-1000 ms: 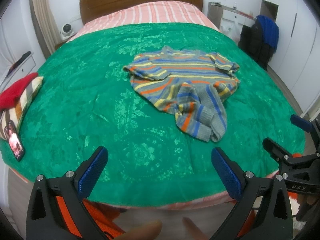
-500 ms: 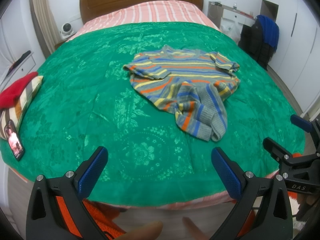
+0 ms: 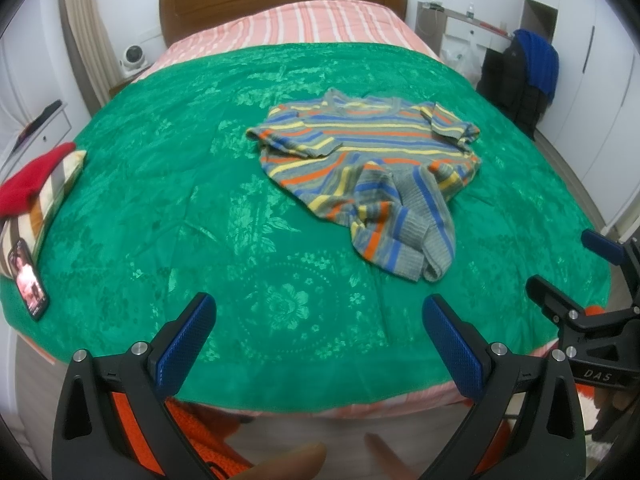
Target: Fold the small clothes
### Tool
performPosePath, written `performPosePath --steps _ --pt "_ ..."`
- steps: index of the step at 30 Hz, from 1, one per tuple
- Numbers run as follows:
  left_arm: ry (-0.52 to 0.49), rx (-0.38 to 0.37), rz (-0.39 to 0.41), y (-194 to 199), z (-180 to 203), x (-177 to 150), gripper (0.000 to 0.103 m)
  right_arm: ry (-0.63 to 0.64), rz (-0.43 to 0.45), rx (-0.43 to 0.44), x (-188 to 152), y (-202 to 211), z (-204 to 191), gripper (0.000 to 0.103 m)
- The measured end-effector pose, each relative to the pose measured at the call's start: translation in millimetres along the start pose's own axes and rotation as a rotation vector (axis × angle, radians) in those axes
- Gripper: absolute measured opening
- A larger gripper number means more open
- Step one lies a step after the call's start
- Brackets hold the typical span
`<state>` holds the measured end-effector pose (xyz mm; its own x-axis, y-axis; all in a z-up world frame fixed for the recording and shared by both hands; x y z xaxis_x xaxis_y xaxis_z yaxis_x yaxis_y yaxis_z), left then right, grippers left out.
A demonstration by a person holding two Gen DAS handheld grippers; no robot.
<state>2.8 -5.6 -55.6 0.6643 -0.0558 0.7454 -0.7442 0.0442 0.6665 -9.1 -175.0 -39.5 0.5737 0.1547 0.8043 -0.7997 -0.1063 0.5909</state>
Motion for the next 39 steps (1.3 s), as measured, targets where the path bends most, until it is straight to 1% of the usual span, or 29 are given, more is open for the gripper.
performPosePath --steps 5,10,12,13,14,16,18,20,21,22,23,24,25,26,27,28,29,30,31,33,35,37,38,39 --pt "0.016 0.009 -0.001 -2.0 -6.9 -1.3 0.103 -0.001 -0.002 -0.003 -0.2 -0.9 0.5 0.103" --pt "0.110 0.026 -0.040 -18.8 -38.8 -10.1 0.103 -0.036 0.033 -0.023 1.5 3.2 13.3 0.103" --pt "0.147 0.007 -0.063 -29.7 -47.6 -15.5 0.103 -0.059 0.058 -0.011 0.3 3.2 21.8 0.103" --pt "0.164 -0.015 -0.072 -34.9 -49.8 -16.7 0.102 -0.072 0.067 0.002 -0.4 0.6 25.8 0.103" --pt "0.184 -0.054 -0.082 -42.3 -49.6 -19.1 0.102 -0.085 0.076 0.020 -2.0 -3.9 29.2 0.103" --pt "0.188 -0.143 -0.089 -59.5 -41.5 -18.2 0.102 -0.091 0.073 0.084 -7.6 -22.4 32.4 0.103" --pt "0.155 -0.254 -0.097 -85.8 -24.4 -9.8 0.100 -0.068 0.034 0.139 -10.3 -46.7 29.5 0.103" --pt "0.145 -0.332 -0.106 -113.8 -11.4 -0.9 0.097 -0.038 -0.017 0.205 -14.0 -75.3 22.9 0.102" --pt "0.146 -0.354 -0.122 -129.1 -5.7 2.4 0.096 -0.024 -0.041 0.241 -15.9 -90.0 18.1 0.102" --pt "0.154 -0.365 -0.141 -146.1 -0.4 4.5 0.094 -0.011 -0.053 0.287 -16.7 -105.7 11.6 0.099" --pt "0.165 -0.373 -0.165 -164.9 5.0 4.6 0.089 -0.006 -0.054 0.311 -17.3 -115.6 7.8 0.086" --pt "0.171 -0.366 -0.185 -177.4 8.7 3.2 0.074 0.007 -0.065 0.330 -17.7 -129.7 2.2 0.077" --pt "0.168 -0.341 -0.190 -186.4 12.0 1.9 0.063 0.014 -0.081 0.339 -18.8 -139.3 -0.4 0.050" --pt "0.151 -0.303 -0.168 -187.4 12.9 2.4 0.029 0.001 -0.113 0.368 -19.3 -152.8 -3.0 0.024" --pt "0.153 -0.314 -0.174 -185.0 11.1 3.0 0.008 -0.023 -0.124 0.382 -19.2 -157.2 -1.6 0.018" --pt "0.188 -0.361 -0.204 -180.7 5.2 2.9 0.008 -0.051 -0.126 0.386 -17.6 -156.1 2.1 0.016" --pt "0.219 -0.392 -0.209 -167.3 -5.7 2.8 0.008 -0.081 -0.117 0.397 -14.9 -148.2 7.9 0.013" --pt "0.212 -0.397 -0.199 -155.3 -13.6 2.8 0.008 -0.116 -0.094 0.417 -11.5 -132.8 17.8 0.013" --pt "0.187 -0.393 -0.190 -138.6 -22.6 1.9 0.008 -0.156 -0.082 0.441 -10.1 -115.2 30.2 0.013" --pt "0.151 -0.364 -0.200 -110.9 -42.6 -5.1 0.008 -0.236 -0.087 0.473 -15.1 -86.9 54.1 0.011" --pt "0.134 -0.314 -0.222 -94.0 -61.2 -18.0 0.009 -0.313 -0.111 0.482 -30.3 -64.4 75.5 0.011" --pt "0.133 -0.278 -0.253 -89.1 -70.3 -35.6 0.012 -0.356 -0.161 0.434 -54.3 -53.9 89.5 0.012" --pt "0.128 -0.263 -0.262 -89.1 -70.8 -40.7 0.012 -0.355 -0.188 0.376 -65.0 -52.3 94.7 0.017" --pt "0.116 -0.244 -0.268 -92.5 -70.7 -46.4 0.016 -0.329 -0.207 0.305 -75.4 -53.0 96.1 0.024"
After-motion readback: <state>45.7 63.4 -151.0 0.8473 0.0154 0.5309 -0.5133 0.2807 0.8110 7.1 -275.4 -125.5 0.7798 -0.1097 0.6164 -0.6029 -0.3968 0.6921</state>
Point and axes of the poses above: each gripper's, at about its wrist camera, not at the fingertips, and y roughly against the way its jaws point, z to its right, x to its top, the point moved 1 cm from there along -y, roughly the way its jaws point, and after that the axes turned 11 degrees about z, right-handed, at the moved point
